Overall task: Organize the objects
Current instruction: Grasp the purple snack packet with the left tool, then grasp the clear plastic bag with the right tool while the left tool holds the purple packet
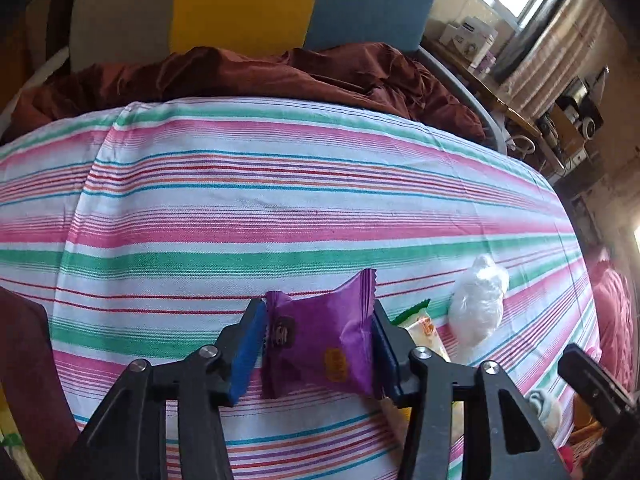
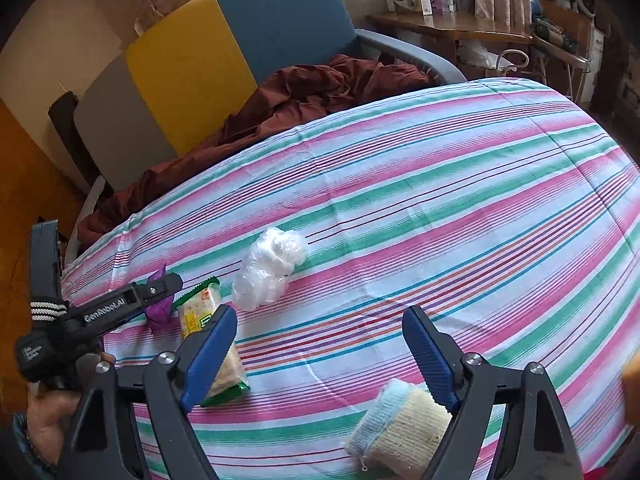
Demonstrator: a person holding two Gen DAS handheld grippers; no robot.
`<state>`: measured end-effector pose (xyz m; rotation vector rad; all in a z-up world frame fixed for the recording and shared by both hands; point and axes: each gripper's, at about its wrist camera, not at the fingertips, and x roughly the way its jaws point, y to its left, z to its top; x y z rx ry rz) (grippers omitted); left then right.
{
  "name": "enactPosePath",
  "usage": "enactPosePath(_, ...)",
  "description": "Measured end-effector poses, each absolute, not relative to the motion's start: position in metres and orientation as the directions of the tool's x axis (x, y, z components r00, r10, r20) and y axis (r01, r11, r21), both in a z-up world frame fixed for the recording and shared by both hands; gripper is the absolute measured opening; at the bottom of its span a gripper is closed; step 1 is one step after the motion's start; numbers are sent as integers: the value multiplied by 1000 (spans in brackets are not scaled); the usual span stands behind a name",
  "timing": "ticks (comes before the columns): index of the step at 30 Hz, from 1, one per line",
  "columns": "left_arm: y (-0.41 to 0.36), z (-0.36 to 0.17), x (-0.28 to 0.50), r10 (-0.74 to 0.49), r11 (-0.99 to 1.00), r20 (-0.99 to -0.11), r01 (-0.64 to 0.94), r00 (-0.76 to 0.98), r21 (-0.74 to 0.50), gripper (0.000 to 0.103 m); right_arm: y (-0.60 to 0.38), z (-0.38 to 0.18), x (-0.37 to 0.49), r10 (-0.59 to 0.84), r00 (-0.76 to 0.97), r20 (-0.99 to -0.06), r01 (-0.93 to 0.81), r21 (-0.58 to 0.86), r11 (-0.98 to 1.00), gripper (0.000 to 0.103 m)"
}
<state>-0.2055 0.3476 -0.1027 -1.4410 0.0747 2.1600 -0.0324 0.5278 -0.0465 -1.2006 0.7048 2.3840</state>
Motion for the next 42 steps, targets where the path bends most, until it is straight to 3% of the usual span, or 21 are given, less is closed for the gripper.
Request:
enactPosePath(8, 329, -95, -163, 367, -835, -869, -528, -332, -151, 43, 532, -41, -31, 141, -586, -798, -541, 256, -801, 85)
enactPosePath(11, 325, -90, -139, 362, -820, -860, -561, -359, -112, 38, 548, -31, -17, 167, -643, -747, -572, 324, -754, 85)
enactPosePath(21, 324, -89, -33, 390, -689, -853, -724, -347, -20, 37, 599, -24, 25, 211, -722, -659, -645, 530, -551, 84)
enactPosePath(28, 316, -90, 17, 447, -611, -806, -791, -388, 41, 37, 606, -29, 28, 147, -771, -619, -597, 625, -503, 84)
enactPosePath(33, 311, -97, 6, 489, -626, -800, -778, -348, -45, 37, 579, -33, -2, 94, -727, -680, -575, 528, -625, 84)
enactPosePath(42, 305, -103, 6, 530, -625, -771, -777, -353, -74, 37, 556, -47, -26, 99, -641, -761, -566, 382, -730, 84)
